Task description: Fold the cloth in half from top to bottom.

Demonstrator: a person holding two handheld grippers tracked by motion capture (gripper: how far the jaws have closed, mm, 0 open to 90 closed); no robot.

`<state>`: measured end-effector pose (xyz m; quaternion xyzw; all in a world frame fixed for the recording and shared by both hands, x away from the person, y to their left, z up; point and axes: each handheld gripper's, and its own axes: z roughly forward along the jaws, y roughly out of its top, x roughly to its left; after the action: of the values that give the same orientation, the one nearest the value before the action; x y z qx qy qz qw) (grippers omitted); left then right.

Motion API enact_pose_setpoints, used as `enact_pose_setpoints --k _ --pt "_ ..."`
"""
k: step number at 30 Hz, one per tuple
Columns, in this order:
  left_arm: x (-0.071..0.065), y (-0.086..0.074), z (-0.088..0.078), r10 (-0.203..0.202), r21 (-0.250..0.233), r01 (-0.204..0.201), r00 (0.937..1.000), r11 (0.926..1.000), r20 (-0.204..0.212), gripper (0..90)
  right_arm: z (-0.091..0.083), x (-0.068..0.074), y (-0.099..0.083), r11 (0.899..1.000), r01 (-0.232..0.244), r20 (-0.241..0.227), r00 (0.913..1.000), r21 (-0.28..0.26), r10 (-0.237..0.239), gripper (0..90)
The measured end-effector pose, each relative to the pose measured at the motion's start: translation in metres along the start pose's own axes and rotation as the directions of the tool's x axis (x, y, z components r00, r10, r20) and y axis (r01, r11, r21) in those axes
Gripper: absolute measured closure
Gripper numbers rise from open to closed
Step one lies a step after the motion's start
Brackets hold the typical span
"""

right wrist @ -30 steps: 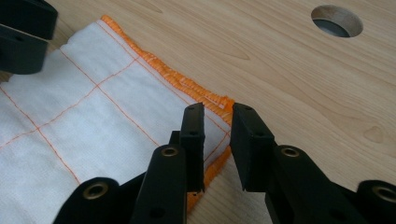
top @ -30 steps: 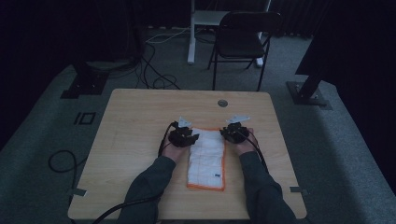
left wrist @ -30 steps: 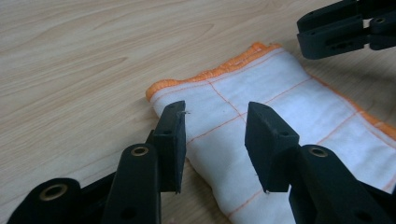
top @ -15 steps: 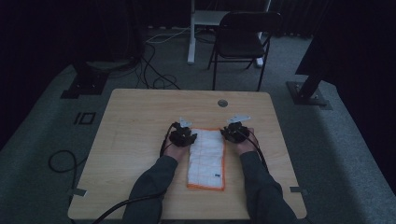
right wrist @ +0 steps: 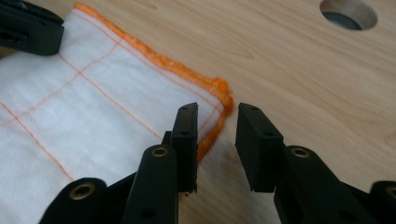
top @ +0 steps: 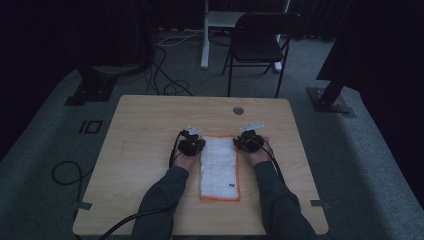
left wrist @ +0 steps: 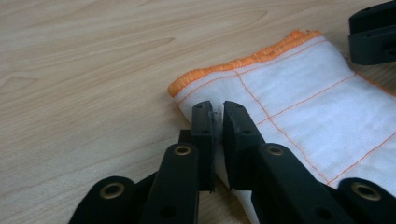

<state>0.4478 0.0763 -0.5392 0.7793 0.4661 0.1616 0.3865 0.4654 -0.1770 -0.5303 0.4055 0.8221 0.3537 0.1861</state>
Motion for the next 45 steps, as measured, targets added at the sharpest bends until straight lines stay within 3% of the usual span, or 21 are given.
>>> enact_pose_setpoints --k 7,11,17,26,31,33,36,39,45 --pt "0.005 -0.002 -0.004 -0.036 -0.028 0.035 0.9986 0.9990 -0.039 86.1 0.008 0.003 0.010 1.000 0.010 0.000 1.0000 0.003 -0.010 69.0" --pt "0.008 -0.003 -0.003 -0.062 -0.027 0.060 0.9962 0.9978 -0.061 81.4 0.014 0.003 0.015 1.000 0.010 0.002 0.9999 0.006 -0.010 69.0" --pt "0.012 -0.001 -0.002 -0.068 -0.011 0.067 0.9960 0.9977 -0.059 72.0 0.023 0.005 0.024 1.000 0.021 -0.001 0.9998 0.013 -0.021 67.8" --pt "0.018 0.001 0.003 -0.080 0.011 0.081 0.9960 0.9967 -0.039 66.1 0.038 0.003 0.028 0.999 -0.016 -0.010 0.9998 0.031 0.016 60.3" --pt "0.021 0.003 0.005 -0.084 0.018 0.084 0.9963 0.9963 -0.017 70.7 0.041 -0.001 0.029 0.998 -0.041 -0.048 0.9979 0.047 0.043 64.2" --pt "0.021 0.004 0.005 -0.088 0.025 0.088 0.9961 0.9958 0.001 75.1 0.041 0.000 0.029 0.998 -0.035 -0.061 0.9975 0.047 0.037 69.0" --pt "0.025 0.006 0.007 -0.126 0.043 0.124 0.9914 0.9914 0.037 81.0 0.041 -0.002 0.030 0.998 -0.047 -0.083 0.9953 0.052 0.051 73.8" --pt "0.026 0.008 0.007 -0.129 0.057 0.126 0.9903 0.9903 0.051 83.8 0.041 -0.001 0.032 0.996 -0.060 -0.112 0.9914 0.073 0.068 82.9" --pt "0.028 0.011 0.007 -0.137 0.056 0.134 0.9887 0.9894 0.059 86.1 0.040 0.000 0.034 0.996 -0.050 -0.085 0.9948 0.071 0.056 86.0"
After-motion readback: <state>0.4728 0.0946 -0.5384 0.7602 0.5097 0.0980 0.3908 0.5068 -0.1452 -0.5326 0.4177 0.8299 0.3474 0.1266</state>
